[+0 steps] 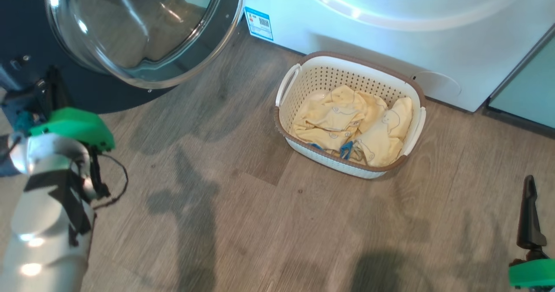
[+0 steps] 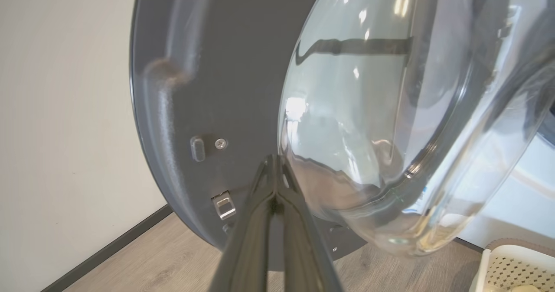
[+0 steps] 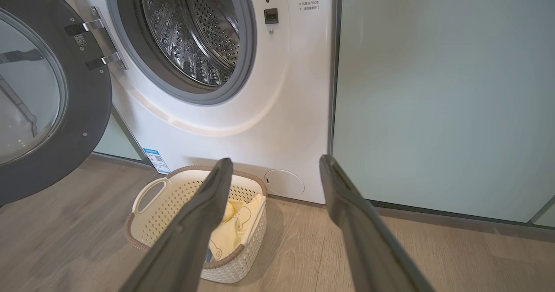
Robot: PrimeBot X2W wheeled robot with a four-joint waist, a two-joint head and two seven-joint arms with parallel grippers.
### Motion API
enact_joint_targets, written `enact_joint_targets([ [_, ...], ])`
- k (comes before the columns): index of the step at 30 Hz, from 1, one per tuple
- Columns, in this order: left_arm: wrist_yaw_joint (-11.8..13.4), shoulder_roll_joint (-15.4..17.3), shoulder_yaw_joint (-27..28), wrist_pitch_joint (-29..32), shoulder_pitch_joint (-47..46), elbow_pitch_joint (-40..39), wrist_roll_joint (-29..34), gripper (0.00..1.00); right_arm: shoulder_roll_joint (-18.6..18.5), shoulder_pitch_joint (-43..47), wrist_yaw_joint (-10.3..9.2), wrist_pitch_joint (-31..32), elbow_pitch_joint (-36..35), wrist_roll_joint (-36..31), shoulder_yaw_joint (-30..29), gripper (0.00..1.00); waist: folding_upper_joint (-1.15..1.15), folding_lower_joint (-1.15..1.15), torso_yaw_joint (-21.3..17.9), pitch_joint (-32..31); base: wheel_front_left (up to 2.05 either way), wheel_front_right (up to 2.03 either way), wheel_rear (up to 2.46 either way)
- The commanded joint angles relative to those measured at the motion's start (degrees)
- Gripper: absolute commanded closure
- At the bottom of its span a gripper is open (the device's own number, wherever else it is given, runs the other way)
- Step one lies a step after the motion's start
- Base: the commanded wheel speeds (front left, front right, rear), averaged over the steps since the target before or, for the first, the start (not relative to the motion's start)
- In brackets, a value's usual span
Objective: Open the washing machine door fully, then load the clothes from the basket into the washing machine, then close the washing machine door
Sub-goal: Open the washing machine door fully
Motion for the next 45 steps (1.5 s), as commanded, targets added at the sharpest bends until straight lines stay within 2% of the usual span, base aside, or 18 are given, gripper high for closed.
enact_joint_targets([
  [1, 0.1, 2.1, 2.8, -0.5, 0.9, -3.8, 0.9, 1.00, -0.2, -1.1, -0.16, -0.5, -1.5, 0.3, 0.8, 0.00, 0.00, 0.00, 0.0, -0.6, 0.00, 0.00, 0.00],
  [9, -0.4, -0.5, 2.9, -0.5, 9.8, -15.2, 3.1, 1.00, 0.4, -0.5, -0.16, -0.5, -1.2, 0.1, 0.8, 0.00, 0.00, 0.00, -0.4, -2.6, 0.00, 0.00, 0.00],
  [15, -2.3, -3.4, 0.2, -0.5, 17.9, -24.2, 4.3, 1.00, 0.7, -0.2, -0.16, -0.5, -1.4, -0.7, 1.1, 0.00, 0.00, 0.00, -1.8, -4.0, 0.00, 0.00, 0.00],
  [21, -5.1, -5.4, -4.0, -0.5, 21.0, -27.8, 4.8, 1.00, 0.9, -0.3, -0.16, -0.5, -1.5, -1.7, 1.6, 0.00, 0.00, 0.00, -3.8, -4.9, 0.00, 0.00, 0.00],
  [22, -5.5, -5.5, -4.7, -0.5, 21.2, -28.0, 5.0, 0.95, 1.0, -0.3, -0.16, -0.5, -1.5, -1.9, 1.8, 0.00, 0.00, 0.00, -4.4, -5.1, 0.00, 0.00, 0.00],
  [23, -6.0, -5.6, -5.4, -0.5, 21.3, -28.2, 5.2, 0.71, 1.0, -0.4, -0.16, -0.5, -1.5, -2.0, 1.9, 0.00, 0.00, 0.00, -4.9, -5.2, 0.00, 0.00, 0.00],
  [24, -6.2, -5.9, -5.9, -0.5, 21.4, -28.4, 5.4, 0.59, 1.1, -0.5, -0.16, -0.5, -1.5, -2.1, 2.0, 0.00, 0.00, 0.00, -5.5, -5.4, 0.00, 0.00, 0.00],
  [25, -6.4, -6.0, -6.4, -0.5, 21.5, -28.4, 5.7, 0.25, 1.1, -0.5, -0.16, -0.5, -1.5, -2.4, 2.2, 0.00, 0.00, 0.00, -6.1, -5.6, 0.00, 0.00, 0.00],
  [26, -6.7, -6.0, -7.0, -0.5, 21.6, -28.2, 5.8, 0.00, 1.1, -0.6, -0.16, -0.5, -1.5, -2.5, 2.4, 0.00, 0.00, 0.00, -6.7, -5.7, 0.00, 0.00, 0.00],
  [39, -8.8, -4.9, -10.7, -0.1, 20.3, -26.2, 7.4, 0.00, 1.4, -0.6, -0.16, -0.5, -1.6, -3.7, 4.5, 0.00, 0.00, 0.00, -15.1, -6.9, 0.00, 0.00, 0.00],
  [45, -8.2, -4.5, -10.8, 0.3, 20.9, -25.4, 7.3, 0.00, 1.4, -0.1, -0.16, -0.5, -1.7, -4.3, 5.6, 0.00, 0.00, 0.00, -18.6, -7.6, 0.00, 0.00, 0.00],
])
